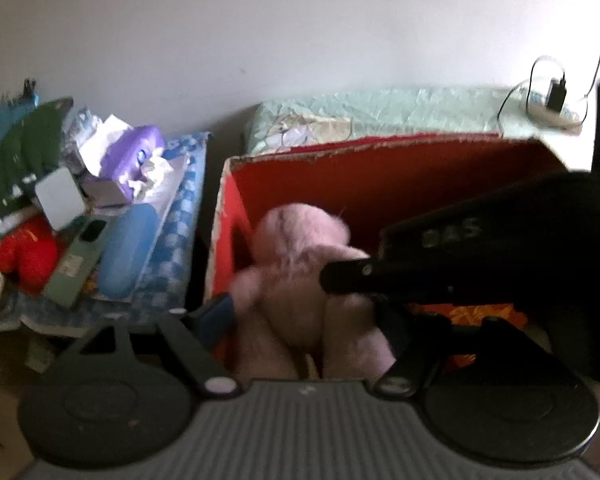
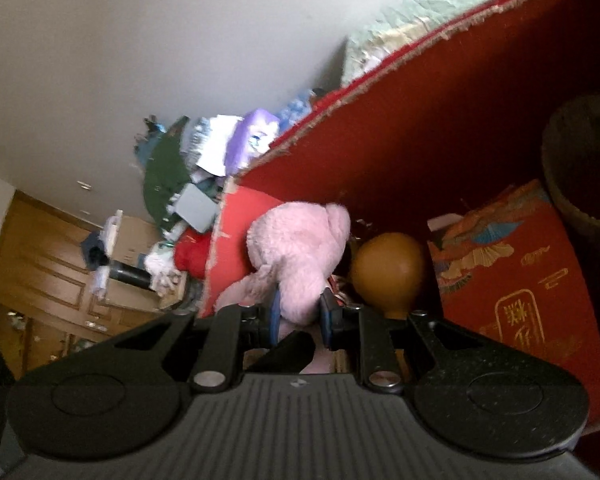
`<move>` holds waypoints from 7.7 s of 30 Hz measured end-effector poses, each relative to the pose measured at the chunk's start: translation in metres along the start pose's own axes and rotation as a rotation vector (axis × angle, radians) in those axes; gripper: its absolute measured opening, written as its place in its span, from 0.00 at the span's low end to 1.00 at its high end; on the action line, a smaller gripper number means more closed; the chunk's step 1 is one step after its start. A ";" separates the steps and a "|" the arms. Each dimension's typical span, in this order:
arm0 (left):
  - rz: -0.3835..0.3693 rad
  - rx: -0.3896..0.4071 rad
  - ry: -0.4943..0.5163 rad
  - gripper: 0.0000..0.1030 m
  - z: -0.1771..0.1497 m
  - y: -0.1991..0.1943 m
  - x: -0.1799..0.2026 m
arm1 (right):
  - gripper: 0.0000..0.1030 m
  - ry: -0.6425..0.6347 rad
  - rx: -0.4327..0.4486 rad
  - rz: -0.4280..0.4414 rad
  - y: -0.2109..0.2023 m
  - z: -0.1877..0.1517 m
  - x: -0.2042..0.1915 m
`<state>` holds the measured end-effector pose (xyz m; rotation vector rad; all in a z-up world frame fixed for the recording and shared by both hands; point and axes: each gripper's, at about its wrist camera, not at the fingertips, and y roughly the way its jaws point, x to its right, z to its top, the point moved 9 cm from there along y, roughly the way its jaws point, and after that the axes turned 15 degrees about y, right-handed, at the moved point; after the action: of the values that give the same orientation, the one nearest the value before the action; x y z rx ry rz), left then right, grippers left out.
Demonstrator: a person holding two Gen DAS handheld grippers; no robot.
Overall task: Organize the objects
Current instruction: 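Carry the pink teddy bear into the red box and open the right gripper, then move the right gripper back to the white bunny with blue bow, then grasp the white bunny with the right gripper and lift it, then carry the white bunny into the red box beside the teddy and release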
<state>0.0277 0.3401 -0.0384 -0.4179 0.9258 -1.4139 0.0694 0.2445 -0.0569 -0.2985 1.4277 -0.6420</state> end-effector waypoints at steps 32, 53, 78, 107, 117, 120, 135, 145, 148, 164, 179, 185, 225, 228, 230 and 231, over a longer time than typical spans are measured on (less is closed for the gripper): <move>0.076 -0.151 -0.002 0.76 0.004 0.005 0.003 | 0.25 -0.036 0.034 -0.008 -0.028 0.006 -0.006; 0.130 -0.128 -0.002 0.79 0.030 -0.041 0.051 | 0.27 -0.110 0.128 0.030 -0.114 0.009 0.008; -0.329 0.080 0.119 0.78 0.127 -0.072 0.287 | 0.30 -0.054 0.409 -0.105 -0.315 0.058 0.163; -0.647 0.061 0.014 0.78 0.195 0.031 0.398 | 0.47 -0.027 0.461 -0.221 -0.334 0.166 0.246; -0.683 0.021 0.039 0.65 0.196 0.050 0.414 | 0.36 -0.033 0.393 -0.175 -0.310 0.168 0.243; -0.687 0.028 0.047 0.64 0.196 0.047 0.412 | 0.33 -0.049 0.395 -0.170 -0.314 0.164 0.239; -0.700 0.093 0.154 0.63 0.175 -0.026 0.408 | 0.30 -0.024 0.385 -0.102 -0.346 0.116 0.217; -0.647 0.140 0.147 0.63 0.134 -0.074 0.374 | 0.30 -0.085 0.308 -0.060 -0.329 0.067 0.181; -0.631 0.148 0.130 0.63 0.119 -0.085 0.354 | 0.30 -0.105 0.273 -0.049 -0.315 0.055 0.164; -0.506 0.269 0.068 0.62 0.081 -0.122 0.194 | 0.30 -0.259 0.240 0.086 -0.224 0.013 0.036; -0.399 0.121 0.005 0.62 0.039 -0.032 0.080 | 0.29 -0.154 0.161 0.086 -0.085 0.012 0.012; -0.404 0.071 -0.031 0.62 0.026 -0.004 0.058 | 0.28 -0.125 0.120 0.023 -0.055 0.006 0.016; -0.348 -0.068 -0.036 0.63 0.017 0.029 0.047 | 0.13 -0.143 0.082 -0.183 -0.034 0.027 0.028; -0.336 -0.077 -0.036 0.63 0.018 0.030 0.048 | 0.15 -0.146 0.090 -0.176 -0.038 0.027 0.026; -0.328 -0.081 -0.042 0.63 0.019 0.029 0.048 | 0.16 -0.142 0.097 -0.167 -0.042 0.028 0.025; -0.323 -0.083 -0.044 0.63 0.018 0.029 0.048 | 0.21 -0.137 0.101 -0.168 -0.044 0.027 0.026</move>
<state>0.0552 0.2943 -0.0627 -0.6820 0.9111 -1.6549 0.0855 0.1890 -0.0500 -0.3788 1.2431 -0.8130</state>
